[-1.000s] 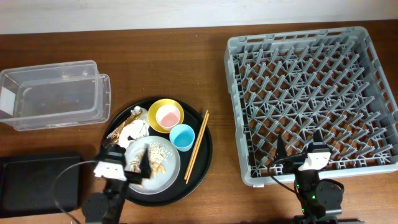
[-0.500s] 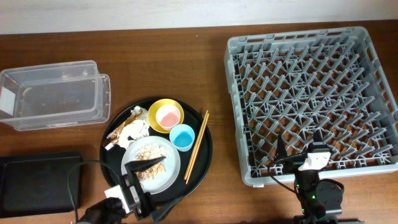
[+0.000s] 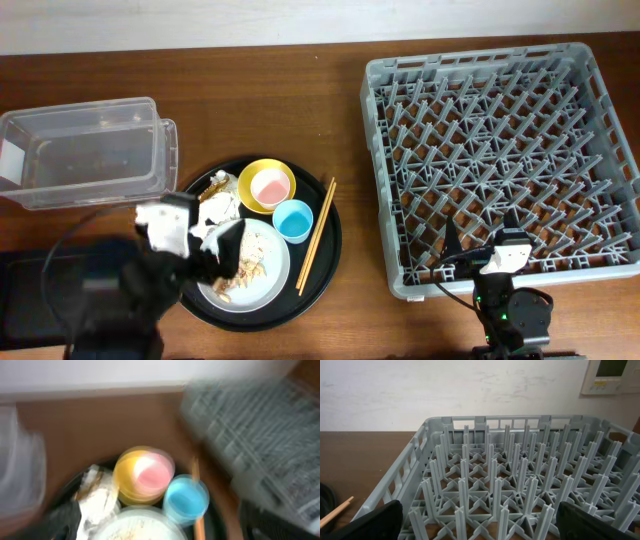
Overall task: Sort waste into correct bins and load items into the dishwasher rack
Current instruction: 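Grasp the tissue with the left gripper and lift it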
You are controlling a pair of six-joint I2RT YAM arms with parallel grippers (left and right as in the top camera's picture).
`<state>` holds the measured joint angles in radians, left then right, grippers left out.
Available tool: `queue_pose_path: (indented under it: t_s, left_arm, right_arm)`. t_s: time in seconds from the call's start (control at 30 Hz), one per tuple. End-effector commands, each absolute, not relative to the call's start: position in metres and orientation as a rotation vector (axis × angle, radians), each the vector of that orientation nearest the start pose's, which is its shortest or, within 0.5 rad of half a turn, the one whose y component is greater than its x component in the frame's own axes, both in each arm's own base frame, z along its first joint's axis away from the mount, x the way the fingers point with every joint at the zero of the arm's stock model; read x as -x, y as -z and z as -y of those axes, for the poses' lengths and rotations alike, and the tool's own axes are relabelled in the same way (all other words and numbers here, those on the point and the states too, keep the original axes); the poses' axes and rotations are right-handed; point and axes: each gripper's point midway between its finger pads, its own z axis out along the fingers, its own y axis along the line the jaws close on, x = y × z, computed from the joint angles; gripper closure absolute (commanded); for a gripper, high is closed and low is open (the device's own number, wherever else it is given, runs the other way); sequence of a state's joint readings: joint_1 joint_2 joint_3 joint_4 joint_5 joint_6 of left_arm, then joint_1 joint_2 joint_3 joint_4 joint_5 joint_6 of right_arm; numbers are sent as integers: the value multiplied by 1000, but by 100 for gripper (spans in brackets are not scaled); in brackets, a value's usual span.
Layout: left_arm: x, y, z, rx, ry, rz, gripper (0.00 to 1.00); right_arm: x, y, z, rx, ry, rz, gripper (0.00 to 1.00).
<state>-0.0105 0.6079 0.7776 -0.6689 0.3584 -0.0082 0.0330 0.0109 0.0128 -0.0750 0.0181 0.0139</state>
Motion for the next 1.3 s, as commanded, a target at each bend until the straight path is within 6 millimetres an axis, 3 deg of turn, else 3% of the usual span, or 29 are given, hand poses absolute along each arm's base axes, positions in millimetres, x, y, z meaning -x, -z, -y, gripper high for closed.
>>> queue_pose_path:
  t_s: [0.0, 0.1, 0.17, 0.23, 0.27, 0.3, 0.37, 0.47, 0.53, 0.77, 1.13, 1.2, 1.27]
  left_arm:
    - [-267, -227, 22, -60, 143, -2340, 1]
    - [-297, -191, 32, -72, 217, -2499, 1]
    - [-305, -160, 48, -96, 350, -2600, 1]
    - [-312, -135, 49, -82, 371, -2676, 5]
    - [-315, -121, 45, -58, 342, -2719, 27]
    - [-318, -106, 31, 57, 251, -2767, 34]
    - [-323, -89, 6, 199, 62, -2798, 34]
    - [-334, -85, 0, 230, 21, -2770, 46]
    - [-336, -77, -12, 354, -64, -2763, 51]
    - [-343, -53, -15, 388, -92, -2796, 52]
    - [-343, -30, 2, 385, 37, -2862, 59]
    - [-344, -31, 2, 384, 37, -2858, 66]
    - [-343, -33, 2, 384, 38, -2857, 86]
  right_arm:
    - [-246, -156, -2, -2, -6, -1649, 2]
    - [-246, -156, -2, -3, -6, -1649, 2]
    - [-246, -156, -2, -2, -6, -1649, 2]
    - [-246, -156, -2, -2, -6, -1649, 2]
    - [-246, -156, -2, -2, -6, -1649, 2]
    - [-246, -156, -2, -2, -6, -1649, 2]
    - [-246, -156, -2, -3, -6, -1649, 2]
    - [-246, -156, -2, -3, -6, -1649, 2]
    - [-246, -156, -2, -2, -6, -1649, 2]
    - [-246, -156, -2, -2, -6, -1649, 2]
    - [-246, -156, -2, -3, -6, -1649, 1]
    - [-246, -156, -2, -3, -6, -1649, 2]
    - [-246, -156, -2, -2, -6, -1649, 2]
